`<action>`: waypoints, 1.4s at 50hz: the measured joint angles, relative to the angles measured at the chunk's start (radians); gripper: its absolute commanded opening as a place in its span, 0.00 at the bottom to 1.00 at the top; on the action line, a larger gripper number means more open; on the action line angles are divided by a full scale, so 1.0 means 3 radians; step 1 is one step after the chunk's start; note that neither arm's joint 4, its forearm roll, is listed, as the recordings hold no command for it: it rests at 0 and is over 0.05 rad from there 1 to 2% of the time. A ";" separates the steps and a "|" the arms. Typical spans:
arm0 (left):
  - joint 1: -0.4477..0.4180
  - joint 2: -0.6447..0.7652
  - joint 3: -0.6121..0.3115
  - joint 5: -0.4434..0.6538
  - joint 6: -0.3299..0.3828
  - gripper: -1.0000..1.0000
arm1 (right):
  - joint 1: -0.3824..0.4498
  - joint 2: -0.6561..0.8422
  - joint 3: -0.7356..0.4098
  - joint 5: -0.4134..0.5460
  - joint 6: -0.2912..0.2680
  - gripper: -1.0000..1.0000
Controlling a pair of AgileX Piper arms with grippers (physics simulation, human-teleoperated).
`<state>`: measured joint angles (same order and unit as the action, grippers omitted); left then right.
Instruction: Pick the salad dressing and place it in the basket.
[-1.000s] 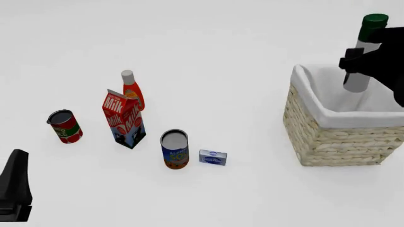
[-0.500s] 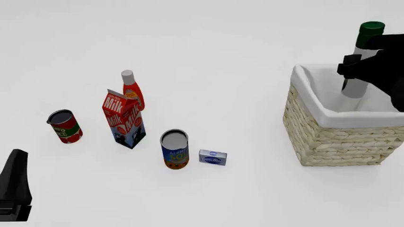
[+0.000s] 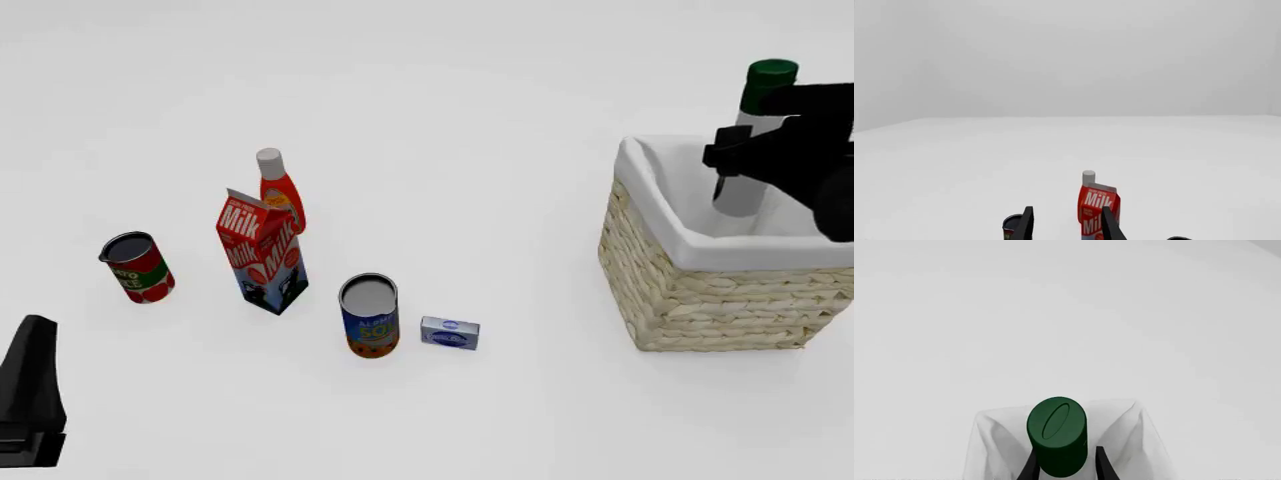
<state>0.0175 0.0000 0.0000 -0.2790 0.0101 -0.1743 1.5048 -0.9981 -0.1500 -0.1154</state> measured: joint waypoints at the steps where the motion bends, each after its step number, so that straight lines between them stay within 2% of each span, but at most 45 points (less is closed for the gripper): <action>1: 0.0001 0.0000 0.0000 0.0001 -0.0001 1.00 | 0.0000 0.0005 0.0000 0.0000 0.0001 0.00; 27: 0.0012 0.0000 0.0000 0.0013 -0.0021 1.00 | -0.0013 0.0048 -0.0010 0.0018 0.0000 0.00; 28: 0.0012 0.0000 0.0000 0.0013 -0.0022 1.00 | -0.0013 0.0047 -0.0010 0.0018 -0.0002 1.00; 70: 0.0015 0.0000 0.0000 0.0019 -0.0032 1.00 | 0.0038 -0.0136 0.0010 0.0036 0.0046 1.00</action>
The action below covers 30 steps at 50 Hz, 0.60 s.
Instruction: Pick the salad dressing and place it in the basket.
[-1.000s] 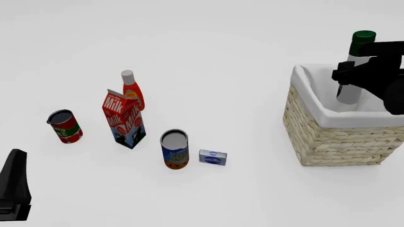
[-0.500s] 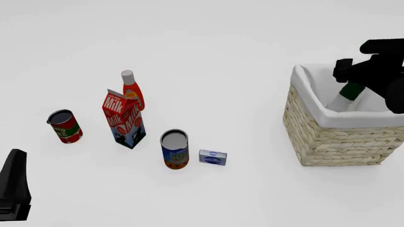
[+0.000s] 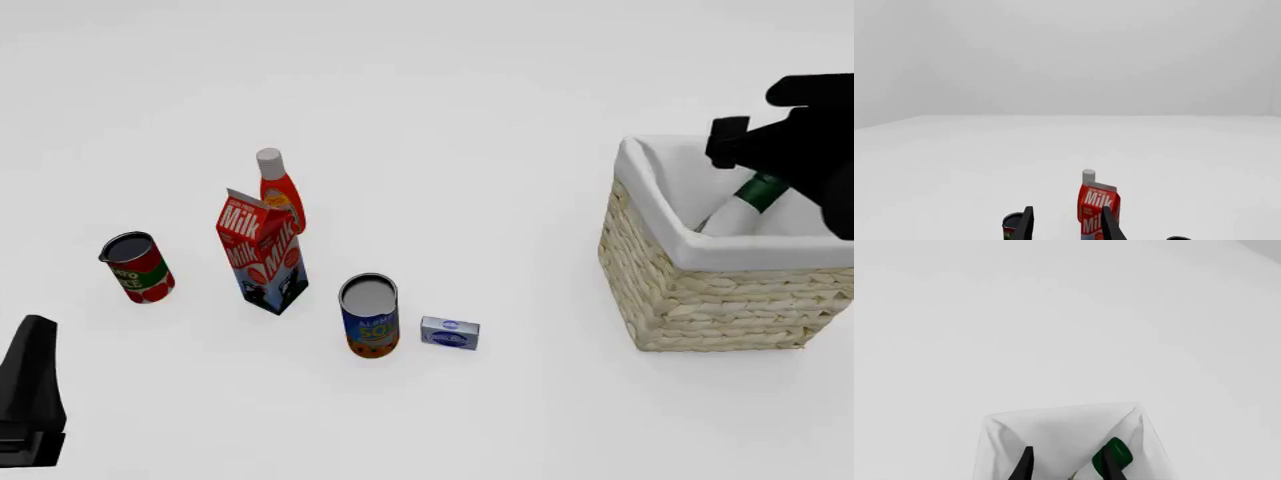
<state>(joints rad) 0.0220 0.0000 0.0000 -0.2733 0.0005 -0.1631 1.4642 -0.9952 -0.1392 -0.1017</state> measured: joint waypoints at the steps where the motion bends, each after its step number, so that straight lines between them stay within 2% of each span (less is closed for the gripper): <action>1: 0.0000 0.0000 0.0000 0.0001 0.0001 1.00 | 0.0005 -0.0021 0.0010 0.0004 0.0004 1.00; 14: 0.0021 0.0000 0.0000 0.0020 0.0010 1.00 | 0.0079 -0.0459 0.0237 0.0078 0.0034 1.00; 30: 0.0038 0.0000 0.0000 0.0021 0.0029 1.00 | 0.0250 -0.1421 0.0765 0.0299 0.0092 1.00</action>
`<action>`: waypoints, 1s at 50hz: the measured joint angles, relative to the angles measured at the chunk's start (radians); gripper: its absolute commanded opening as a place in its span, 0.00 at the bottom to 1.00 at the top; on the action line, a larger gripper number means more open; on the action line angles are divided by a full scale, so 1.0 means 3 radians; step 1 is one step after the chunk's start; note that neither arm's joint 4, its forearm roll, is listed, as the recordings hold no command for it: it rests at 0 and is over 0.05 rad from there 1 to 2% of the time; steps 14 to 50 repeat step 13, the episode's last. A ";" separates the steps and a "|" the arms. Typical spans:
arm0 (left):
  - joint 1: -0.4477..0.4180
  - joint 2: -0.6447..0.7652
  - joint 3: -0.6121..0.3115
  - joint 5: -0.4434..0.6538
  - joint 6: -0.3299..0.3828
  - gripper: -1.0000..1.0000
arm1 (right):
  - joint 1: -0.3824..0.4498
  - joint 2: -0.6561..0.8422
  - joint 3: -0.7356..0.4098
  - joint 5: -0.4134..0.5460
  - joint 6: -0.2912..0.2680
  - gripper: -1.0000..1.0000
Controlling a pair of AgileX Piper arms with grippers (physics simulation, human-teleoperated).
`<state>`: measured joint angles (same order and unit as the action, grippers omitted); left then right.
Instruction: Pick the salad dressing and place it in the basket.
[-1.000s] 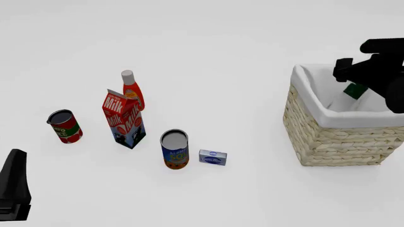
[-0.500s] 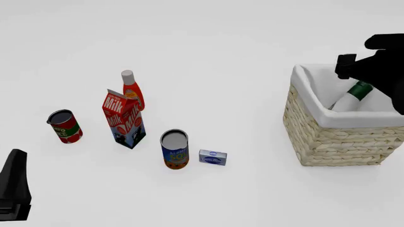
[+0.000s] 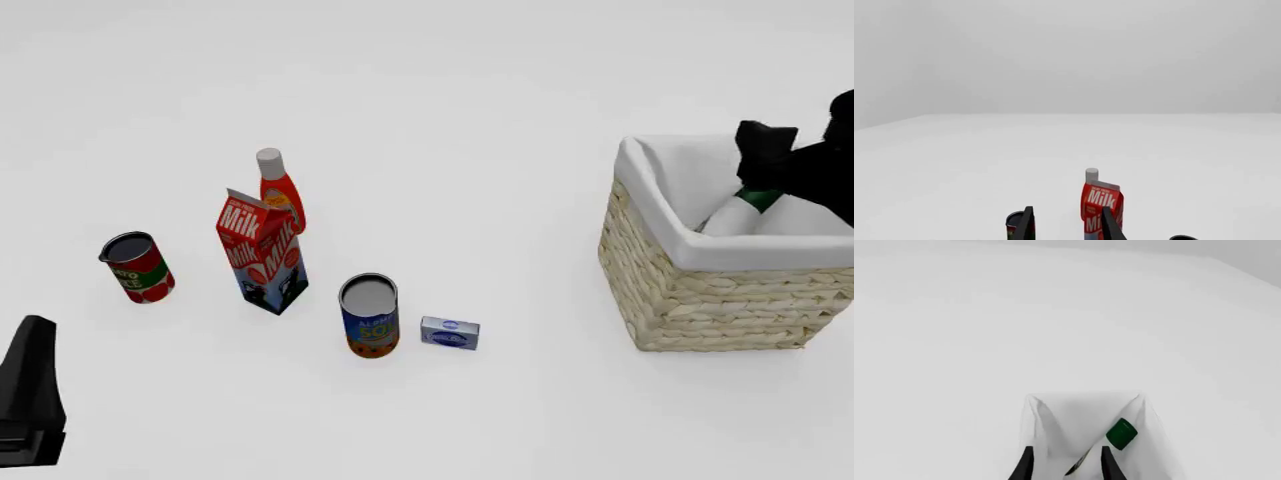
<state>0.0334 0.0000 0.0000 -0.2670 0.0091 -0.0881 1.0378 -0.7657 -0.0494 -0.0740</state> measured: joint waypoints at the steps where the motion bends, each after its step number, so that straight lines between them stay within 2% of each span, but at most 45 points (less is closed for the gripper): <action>1: 0.0000 0.0000 0.0000 0.0000 0.0001 1.00 | 0.0012 -0.0070 0.0041 0.0020 0.0007 1.00; 13: -0.0008 0.0000 0.0000 0.0000 0.0011 1.00 | 0.0154 -0.0926 0.0480 0.0350 0.0108 1.00; 50: -0.0008 0.0000 0.0000 0.0000 0.0011 1.00 | 0.0154 -0.0926 0.0480 0.0350 0.0108 1.00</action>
